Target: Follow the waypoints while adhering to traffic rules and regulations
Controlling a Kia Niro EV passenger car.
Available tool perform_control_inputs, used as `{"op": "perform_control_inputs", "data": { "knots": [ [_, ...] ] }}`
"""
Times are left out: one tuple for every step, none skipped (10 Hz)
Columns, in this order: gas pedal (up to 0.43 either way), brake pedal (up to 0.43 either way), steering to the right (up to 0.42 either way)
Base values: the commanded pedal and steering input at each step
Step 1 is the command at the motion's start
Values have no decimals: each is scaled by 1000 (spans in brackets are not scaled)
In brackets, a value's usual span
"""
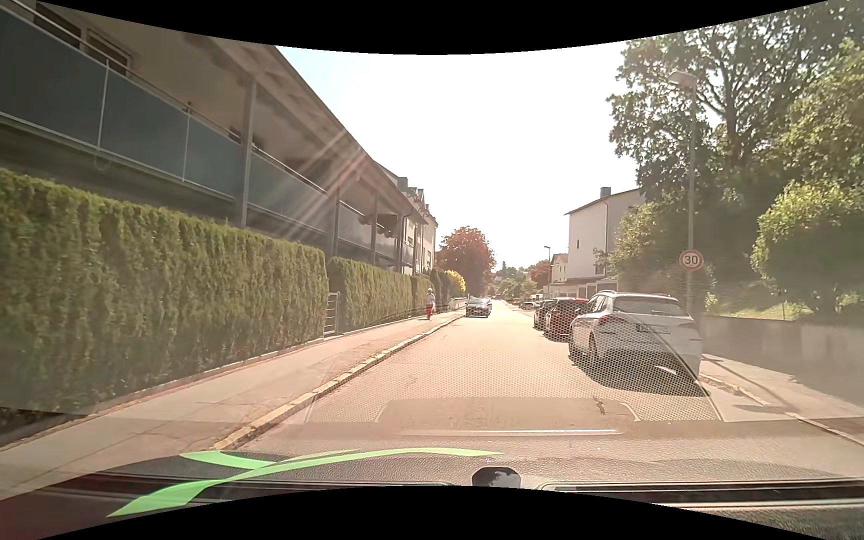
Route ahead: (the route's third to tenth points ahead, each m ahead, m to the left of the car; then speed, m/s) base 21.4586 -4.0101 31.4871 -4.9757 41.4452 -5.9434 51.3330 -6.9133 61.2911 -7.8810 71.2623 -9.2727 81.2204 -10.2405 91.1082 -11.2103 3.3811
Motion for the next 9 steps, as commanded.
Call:
{"op": "perform_control_inputs", "data": {
  "knots": [
    [138,0,66],
    [138,0,65],
    [138,0,66],
    [138,0,66],
    [138,0,66],
    [138,0,66],
    [138,0,66],
    [138,0,66],
    [118,0,63]
  ]
}}
